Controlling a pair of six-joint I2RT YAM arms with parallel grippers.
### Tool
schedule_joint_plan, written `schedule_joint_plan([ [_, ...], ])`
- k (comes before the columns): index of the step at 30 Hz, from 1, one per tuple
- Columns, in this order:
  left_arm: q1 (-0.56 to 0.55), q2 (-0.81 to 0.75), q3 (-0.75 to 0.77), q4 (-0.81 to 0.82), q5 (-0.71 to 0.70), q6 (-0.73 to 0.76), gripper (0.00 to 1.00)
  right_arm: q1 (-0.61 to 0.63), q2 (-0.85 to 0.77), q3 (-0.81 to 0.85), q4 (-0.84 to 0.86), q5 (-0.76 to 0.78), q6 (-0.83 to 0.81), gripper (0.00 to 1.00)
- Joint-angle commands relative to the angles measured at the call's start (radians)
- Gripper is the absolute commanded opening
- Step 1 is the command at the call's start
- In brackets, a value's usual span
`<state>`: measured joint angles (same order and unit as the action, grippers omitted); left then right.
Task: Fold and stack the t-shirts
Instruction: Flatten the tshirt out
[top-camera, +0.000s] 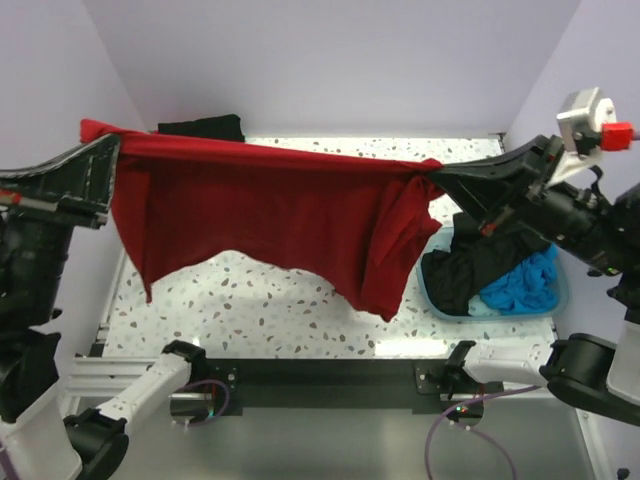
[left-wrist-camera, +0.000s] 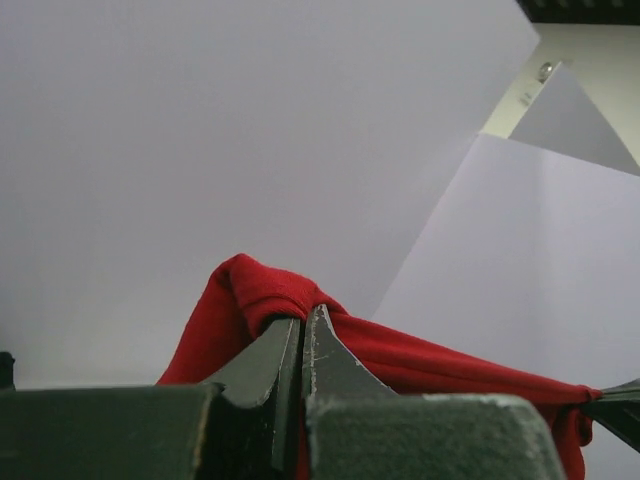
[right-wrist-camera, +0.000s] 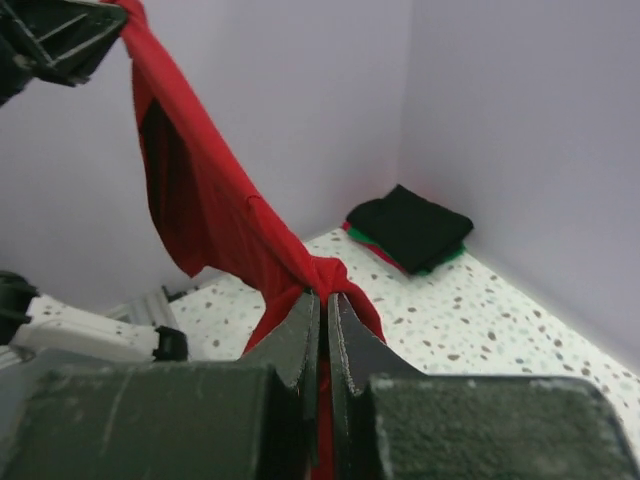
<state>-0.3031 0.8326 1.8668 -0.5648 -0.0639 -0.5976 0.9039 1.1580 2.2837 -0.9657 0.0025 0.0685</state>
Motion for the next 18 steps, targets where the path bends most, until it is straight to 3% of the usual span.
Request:
schedule_joint_plan([
  [1, 0.021, -0.006, 0.081, -0.035, -0.071, 0.068, 0.00, -0.010, -0.026, 0.077, -0.002, -0.153, -0.035, 0.00],
  [5, 0.021, 0.005, 0.072, -0.041, -0.126, 0.081, 0.00, -0.010, -0.004, 0.062, 0.008, -0.092, -0.030, 0.00],
  [8, 0.021, 0.035, -0.010, -0.020, -0.189, 0.082, 0.00, -0.010, 0.028, 0.008, 0.028, 0.048, -0.029, 0.00],
  [11, 0.021, 0.103, -0.125, -0.008, -0.359, 0.035, 0.00, -0.010, 0.094, -0.076, 0.091, 0.444, -0.050, 0.00],
  [12, 0.021, 0.121, -0.218, 0.017, -0.432, 0.004, 0.00, -0.011, 0.118, -0.146, 0.123, 0.640, -0.064, 0.00],
  [14, 0.021, 0.203, -0.322, 0.090, -0.458, -0.005, 0.00, -0.035, 0.211, -0.211, 0.238, 0.787, -0.127, 0.00],
  [16, 0.028, 0.346, -0.423, 0.108, -0.473, -0.018, 0.00, -0.228, 0.290, -0.236, 0.217, 0.516, -0.076, 0.00],
  [18, 0.051, 0.460, -0.487, 0.129, -0.537, -0.050, 0.02, -0.362, 0.414, -0.329, 0.296, 0.377, -0.027, 0.00],
])
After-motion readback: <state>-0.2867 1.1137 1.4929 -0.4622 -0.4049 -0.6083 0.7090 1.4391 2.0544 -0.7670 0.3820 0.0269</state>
